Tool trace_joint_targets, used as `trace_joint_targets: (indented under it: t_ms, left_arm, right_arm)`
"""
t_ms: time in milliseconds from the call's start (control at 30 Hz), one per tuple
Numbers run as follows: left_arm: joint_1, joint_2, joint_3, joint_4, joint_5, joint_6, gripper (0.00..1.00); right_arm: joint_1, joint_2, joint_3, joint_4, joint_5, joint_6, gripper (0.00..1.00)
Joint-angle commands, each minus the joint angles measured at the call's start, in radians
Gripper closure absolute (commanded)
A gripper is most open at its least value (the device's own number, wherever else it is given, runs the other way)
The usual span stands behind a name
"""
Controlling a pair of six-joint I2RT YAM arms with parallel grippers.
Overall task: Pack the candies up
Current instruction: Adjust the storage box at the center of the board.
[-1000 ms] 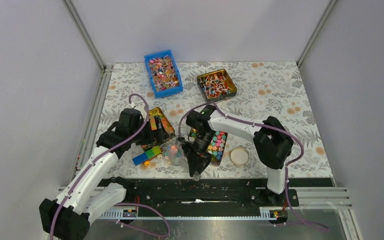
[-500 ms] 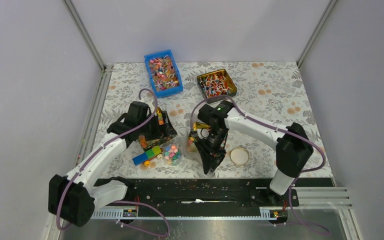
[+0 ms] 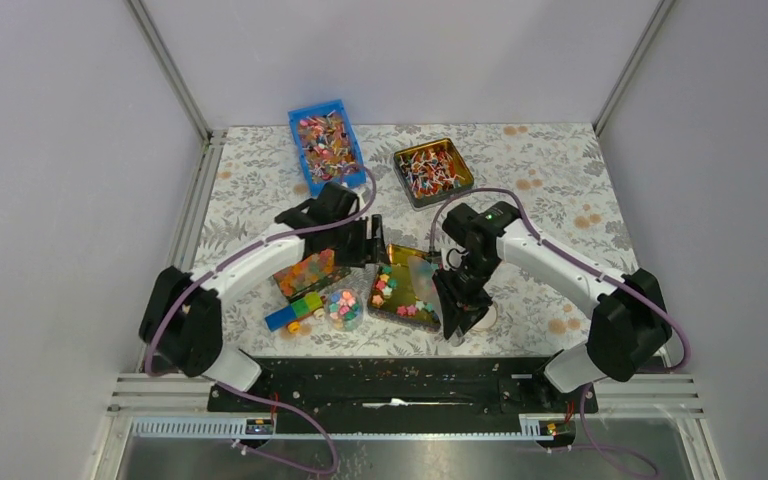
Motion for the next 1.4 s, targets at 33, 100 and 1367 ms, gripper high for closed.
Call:
trace_joint_targets:
  t_ms: [33, 100, 1367]
  left_arm:
    - [-0.062, 0.158, 0.154, -0.026, -0.102, 0.037, 0.35]
    - [-0.078, 0.211, 0.201, -0.065, -0.158, 0.039, 0.41]
    - [-0.063, 0.142, 0.109, -0.025, -0.291, 0.033, 0.31]
  right_arm:
    - [-0.017, -0.058, -0.017, -0.040, 0.089, 0.013, 1.00]
    - [-0.020, -0.063, -0.010, -0.055, 0.120, 0.010, 1.00]
    - [-0.021, 0.045, 0.119, -0.149, 0.186, -0.072, 1.00]
